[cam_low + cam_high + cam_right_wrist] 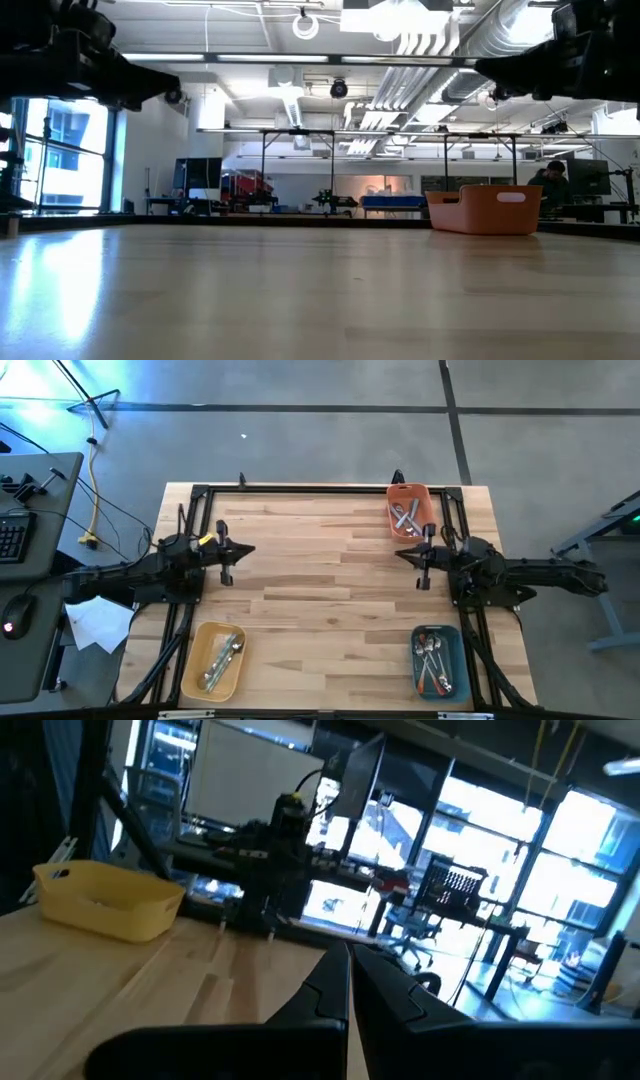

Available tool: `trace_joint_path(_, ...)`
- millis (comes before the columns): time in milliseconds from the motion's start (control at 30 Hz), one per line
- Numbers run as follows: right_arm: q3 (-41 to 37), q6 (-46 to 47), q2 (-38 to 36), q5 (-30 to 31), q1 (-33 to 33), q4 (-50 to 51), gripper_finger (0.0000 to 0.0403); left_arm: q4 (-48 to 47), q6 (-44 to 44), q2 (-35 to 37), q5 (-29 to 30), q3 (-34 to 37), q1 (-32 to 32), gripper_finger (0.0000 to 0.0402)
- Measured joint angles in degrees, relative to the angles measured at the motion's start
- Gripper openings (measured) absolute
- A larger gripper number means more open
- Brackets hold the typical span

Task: Sort silverware by color (type)
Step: Return to Home Position

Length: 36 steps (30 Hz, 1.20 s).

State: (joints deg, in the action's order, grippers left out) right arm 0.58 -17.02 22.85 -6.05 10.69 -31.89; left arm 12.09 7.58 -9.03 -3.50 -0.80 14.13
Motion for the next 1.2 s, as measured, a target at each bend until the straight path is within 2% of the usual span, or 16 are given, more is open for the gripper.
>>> trace_joint_path(133,0.0,-0.56,-4.02,-0.02,1.57,0.05,0.0,-8.09,1.25,9.09,2.79,0.0,-0.02,0.0001)
trace_joint_path(333,0.0,0.81,-8.65,-2.93,4.14,0.06,0.0,-11.3,2.09,8.83,5.78,0.08,0.21,0.0001)
trace_joint_path(567,-0.02,6.67,-7.78,-2.99,7.46,3.07,0.0,-9.78,2.24,8.82,5.72,0.07,0.24,0.0001)
trace_joint_path(733,-0.02,6.67,-5.95,-2.32,7.73,3.47,0.0,-11.57,2.85,8.77,5.71,0.09,0.26,0.0001)
trace_joint_path(1000,0.43,6.43,-9.97,6.48,6.08,8.46,0.0,-11.06,3.79,8.82,6.78,0.09,0.27,0.0001)
trace_joint_path(1133,3.25,4.86,-14.82,14.5,2.65,17.49,0.0,-11.14,4.11,8.82,6.95,0.09,0.26,0.0001)
trace_joint_path(1200,4.49,4.35,-17.61,15.27,0.7,21.81,0.0,-11.15,4.12,8.82,6.95,0.09,0.26,0.0001)
